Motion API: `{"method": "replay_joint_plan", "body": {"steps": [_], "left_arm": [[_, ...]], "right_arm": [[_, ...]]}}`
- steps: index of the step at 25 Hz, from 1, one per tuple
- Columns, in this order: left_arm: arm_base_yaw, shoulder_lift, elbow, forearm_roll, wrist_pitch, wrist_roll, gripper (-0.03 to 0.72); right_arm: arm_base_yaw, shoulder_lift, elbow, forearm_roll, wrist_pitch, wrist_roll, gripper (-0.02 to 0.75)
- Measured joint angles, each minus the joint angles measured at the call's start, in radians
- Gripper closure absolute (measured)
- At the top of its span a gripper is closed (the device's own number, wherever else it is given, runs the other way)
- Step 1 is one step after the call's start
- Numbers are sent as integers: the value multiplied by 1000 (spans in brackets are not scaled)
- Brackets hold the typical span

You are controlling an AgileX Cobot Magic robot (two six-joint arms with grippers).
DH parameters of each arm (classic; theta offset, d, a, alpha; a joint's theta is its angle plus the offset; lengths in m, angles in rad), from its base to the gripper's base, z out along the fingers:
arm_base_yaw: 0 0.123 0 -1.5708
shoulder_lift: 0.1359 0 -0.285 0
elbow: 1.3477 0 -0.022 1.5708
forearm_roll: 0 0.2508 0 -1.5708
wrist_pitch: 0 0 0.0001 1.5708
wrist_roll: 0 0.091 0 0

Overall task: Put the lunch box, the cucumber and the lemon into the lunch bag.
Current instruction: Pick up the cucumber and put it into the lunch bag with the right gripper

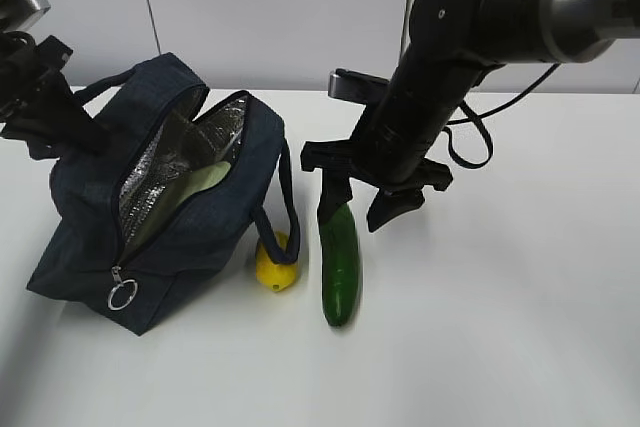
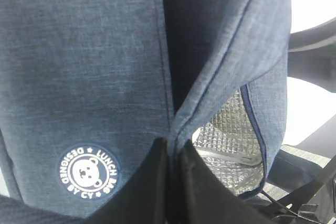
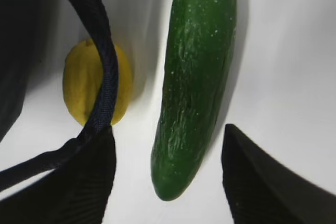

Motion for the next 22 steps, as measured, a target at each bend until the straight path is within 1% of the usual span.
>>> {"method": "replay_joint_plan", "body": {"steps": [4,12,22], "left_arm": [[0,0,0,2,0,-1,694],[0,0,0,2,0,-2,694],[0,0,0,4,0,-2,694]], "right_arm": [[0,38,0,0,-11,0,262],[0,50,0,0,-84,0,262],[0,66,-2,-2,-101,2,262]]}}
